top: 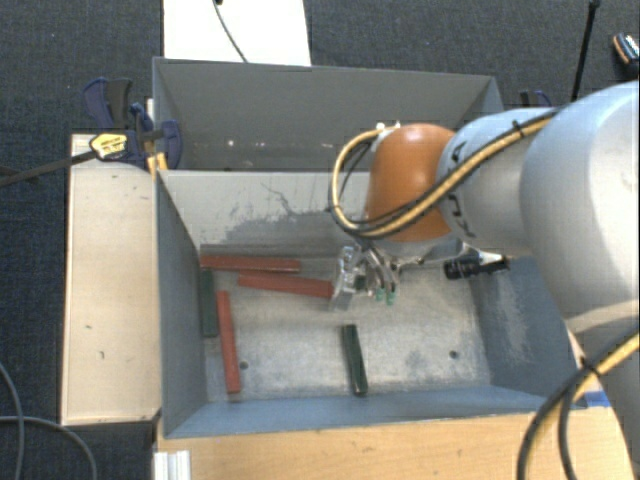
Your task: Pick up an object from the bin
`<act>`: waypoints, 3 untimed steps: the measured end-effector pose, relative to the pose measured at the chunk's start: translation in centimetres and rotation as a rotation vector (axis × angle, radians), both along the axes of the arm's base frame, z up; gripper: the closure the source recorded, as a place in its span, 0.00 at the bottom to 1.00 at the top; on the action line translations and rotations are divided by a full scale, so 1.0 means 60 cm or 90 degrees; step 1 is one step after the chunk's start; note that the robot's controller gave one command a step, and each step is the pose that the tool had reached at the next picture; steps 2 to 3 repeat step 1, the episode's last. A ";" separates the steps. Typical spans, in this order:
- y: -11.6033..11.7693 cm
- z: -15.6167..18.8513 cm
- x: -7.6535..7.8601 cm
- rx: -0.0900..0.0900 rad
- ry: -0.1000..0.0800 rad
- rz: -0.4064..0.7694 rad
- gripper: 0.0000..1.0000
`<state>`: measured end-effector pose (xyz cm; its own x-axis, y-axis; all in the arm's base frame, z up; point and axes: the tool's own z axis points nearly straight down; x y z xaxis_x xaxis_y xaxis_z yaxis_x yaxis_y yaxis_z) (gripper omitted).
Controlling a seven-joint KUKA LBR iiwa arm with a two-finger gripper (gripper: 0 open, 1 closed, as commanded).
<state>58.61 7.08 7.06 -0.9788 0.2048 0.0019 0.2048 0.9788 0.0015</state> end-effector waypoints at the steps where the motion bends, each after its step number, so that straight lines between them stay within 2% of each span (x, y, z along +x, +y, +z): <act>1: 0.000 0.000 0.000 0.000 0.000 0.008 1.00; 3: 0.000 0.000 0.000 0.000 0.000 0.008 1.00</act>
Offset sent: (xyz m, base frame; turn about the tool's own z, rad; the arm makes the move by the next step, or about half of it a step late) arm 0.0000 0.0000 0.0000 0.0000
